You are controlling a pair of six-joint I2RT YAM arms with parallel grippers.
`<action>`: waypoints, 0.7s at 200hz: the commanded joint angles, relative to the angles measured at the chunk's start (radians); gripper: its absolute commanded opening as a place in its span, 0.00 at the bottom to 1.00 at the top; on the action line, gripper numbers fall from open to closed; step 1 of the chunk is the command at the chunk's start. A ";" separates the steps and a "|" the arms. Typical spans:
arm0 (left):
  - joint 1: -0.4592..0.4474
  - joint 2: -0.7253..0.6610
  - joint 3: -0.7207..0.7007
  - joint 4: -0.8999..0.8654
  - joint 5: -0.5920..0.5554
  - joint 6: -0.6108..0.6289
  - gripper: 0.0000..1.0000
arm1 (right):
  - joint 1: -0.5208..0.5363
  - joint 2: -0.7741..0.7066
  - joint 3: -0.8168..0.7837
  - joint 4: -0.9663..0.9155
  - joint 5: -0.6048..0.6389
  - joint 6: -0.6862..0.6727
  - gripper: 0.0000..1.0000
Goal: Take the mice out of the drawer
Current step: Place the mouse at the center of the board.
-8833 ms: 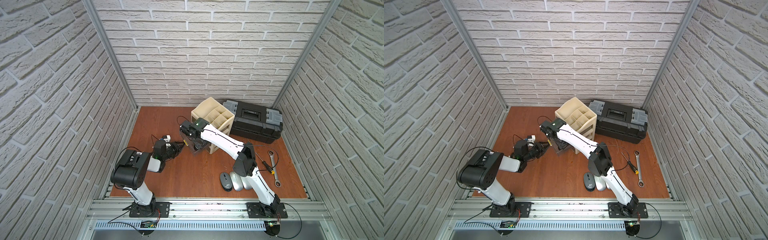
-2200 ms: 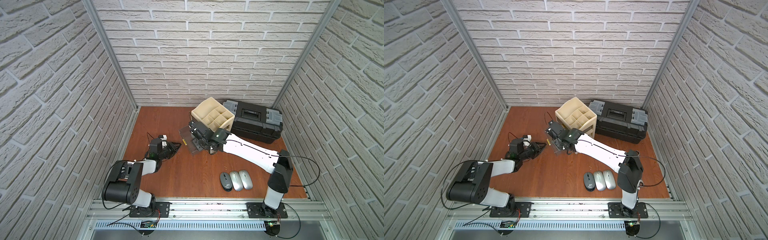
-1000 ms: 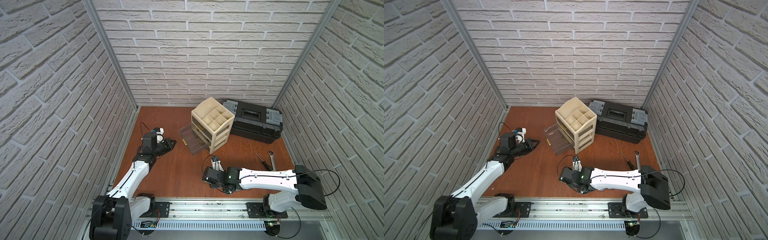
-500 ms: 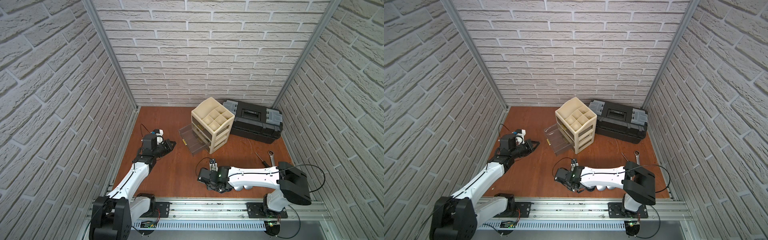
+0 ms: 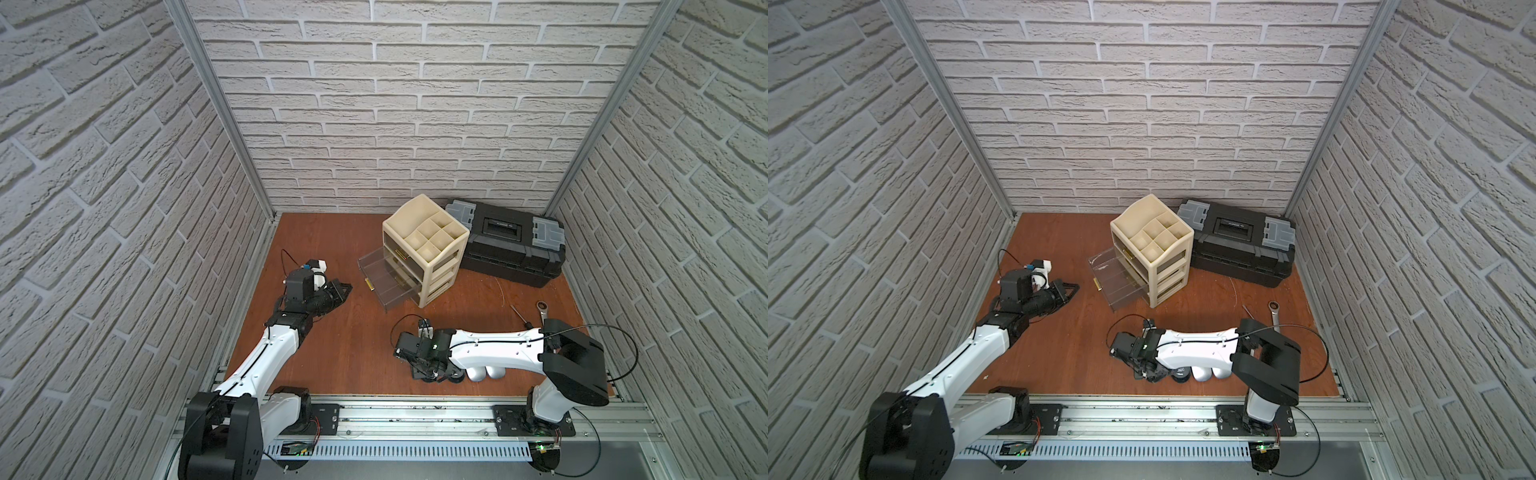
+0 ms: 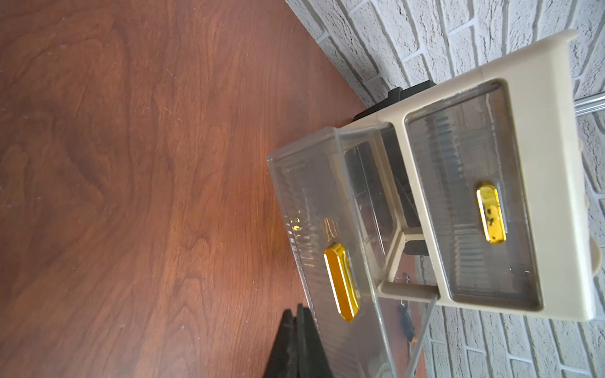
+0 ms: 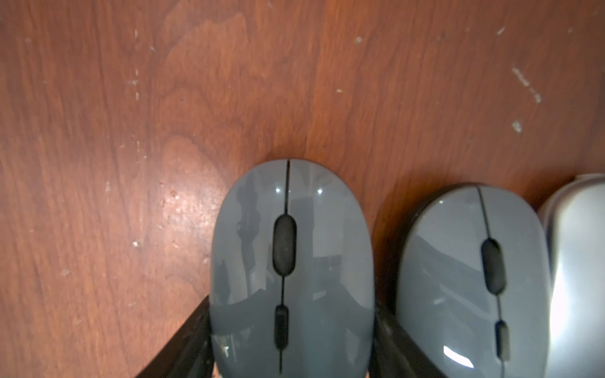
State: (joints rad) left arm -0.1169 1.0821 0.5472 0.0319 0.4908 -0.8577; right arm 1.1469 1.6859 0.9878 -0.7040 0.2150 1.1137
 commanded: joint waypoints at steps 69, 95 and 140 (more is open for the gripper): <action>0.008 0.040 0.022 0.046 0.003 0.004 0.00 | -0.007 -0.004 0.006 -0.021 0.020 -0.013 0.70; 0.008 0.054 0.023 0.048 0.002 0.002 0.00 | -0.007 -0.011 0.012 -0.026 0.026 -0.024 0.75; 0.008 0.061 0.019 0.061 0.001 -0.004 0.00 | -0.002 -0.037 0.030 -0.043 0.063 -0.051 0.75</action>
State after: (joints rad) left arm -0.1169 1.1381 0.5488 0.0406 0.4911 -0.8635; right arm 1.1423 1.6852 0.9974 -0.7177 0.2302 1.0847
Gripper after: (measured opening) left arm 0.057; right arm 0.752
